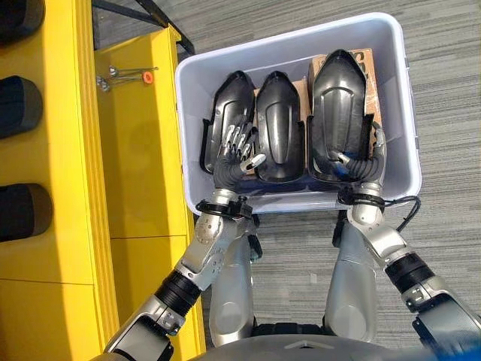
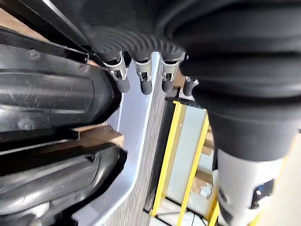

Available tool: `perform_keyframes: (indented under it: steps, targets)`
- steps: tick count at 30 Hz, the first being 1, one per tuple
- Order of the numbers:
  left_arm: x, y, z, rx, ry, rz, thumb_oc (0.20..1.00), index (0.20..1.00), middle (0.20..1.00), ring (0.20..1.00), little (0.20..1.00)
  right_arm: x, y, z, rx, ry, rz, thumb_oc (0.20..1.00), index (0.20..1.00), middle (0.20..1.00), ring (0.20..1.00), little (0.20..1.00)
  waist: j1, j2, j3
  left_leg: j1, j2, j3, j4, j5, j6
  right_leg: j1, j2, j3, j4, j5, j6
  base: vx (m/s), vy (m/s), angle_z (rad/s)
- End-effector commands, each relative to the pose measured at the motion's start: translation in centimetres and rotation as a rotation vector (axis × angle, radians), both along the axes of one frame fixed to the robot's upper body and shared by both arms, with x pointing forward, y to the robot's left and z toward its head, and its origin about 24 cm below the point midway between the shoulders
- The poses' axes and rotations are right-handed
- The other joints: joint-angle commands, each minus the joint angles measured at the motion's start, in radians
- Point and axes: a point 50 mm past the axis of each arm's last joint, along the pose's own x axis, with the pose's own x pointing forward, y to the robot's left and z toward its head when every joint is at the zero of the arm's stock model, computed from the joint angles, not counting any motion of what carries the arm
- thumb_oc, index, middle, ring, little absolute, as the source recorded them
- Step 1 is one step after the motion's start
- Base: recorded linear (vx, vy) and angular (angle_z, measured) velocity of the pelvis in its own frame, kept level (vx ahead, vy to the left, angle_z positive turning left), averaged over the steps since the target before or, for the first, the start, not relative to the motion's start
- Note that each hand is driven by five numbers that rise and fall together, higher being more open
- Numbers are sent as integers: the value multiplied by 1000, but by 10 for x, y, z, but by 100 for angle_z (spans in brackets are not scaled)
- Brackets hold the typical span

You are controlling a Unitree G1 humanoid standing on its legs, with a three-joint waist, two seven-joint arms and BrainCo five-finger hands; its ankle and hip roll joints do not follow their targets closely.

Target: Move parts from the plastic box to the shelf.

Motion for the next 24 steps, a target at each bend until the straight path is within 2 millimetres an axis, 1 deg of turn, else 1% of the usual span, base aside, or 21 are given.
perform_keyframes:
  steps: [1,5,8,12,14,17,19,22,24]
  targets:
    - [-1,-4,30,4,-166,-35,1000,1000,1000,1000,1000,10,13,22,60,-73,32,1000,1000,1000,1000,1000,9,-12,6,43,-50,24,22,-165,-1,41,125,-75,-37,-47,-93,0,0,0]
    - [0,-4,31,3,-165,-42,1000,1000,1000,1000,1000,13,10,21,11,-68,6,1000,1000,1000,1000,1000,15,-11,6,35,-53,21,25,-167,0,36,124,-79,-33,-47,-93,0,0,0]
    - [2,-7,32,3,-162,-51,1000,1000,1000,1000,1000,18,11,25,-40,-72,-18,1000,1000,1000,1000,1000,20,-9,6,23,-57,13,28,-164,0,29,127,-78,-29,-49,-95,0,0,0]
    - [3,-9,34,15,-165,-60,1000,1000,1000,1000,1000,23,10,29,-8,-75,-73,1000,1000,1000,1000,1000,29,-7,6,0,-61,4,31,-161,0,12,128,-77,-18,-52,-98,-7,-16,0]
    - [4,-8,33,19,-156,-50,1000,1000,1000,1000,1000,27,5,28,-6,-47,-119,1000,1000,1000,1000,1000,37,-3,6,-16,-65,-4,34,-158,-1,-1,129,-76,-12,-53,-99,-6,-18,3]
    - [4,-8,32,3,-139,-33,1000,1000,1000,1000,1000,28,5,31,-8,-88,-146,1000,1000,1000,1000,1000,43,1,6,-28,-64,-6,33,-157,0,-11,130,-76,-12,-51,-99,0,0,0]
    - [3,-7,33,-1,-145,-31,1000,1000,1000,1000,1000,27,7,36,-35,-143,-133,1000,1000,1000,1000,1000,44,3,6,-31,-68,-8,31,-157,2,-14,130,-77,-15,-49,-97,0,0,0]
    - [2,-8,32,-18,-145,-51,1000,1000,1000,1000,1000,24,13,51,-78,-264,-101,1000,1000,1000,1000,1000,46,8,6,-32,-72,-7,26,-156,4,-16,130,-76,-22,-46,-97,0,0,0]
    - [1,-8,32,-66,-136,-75,1000,1000,1000,1000,1000,22,16,59,-104,-311,-97,1000,1000,1000,1000,1000,43,9,6,-33,-73,-6,25,-155,4,-19,130,-74,-23,-45,-96,-1,33,0]
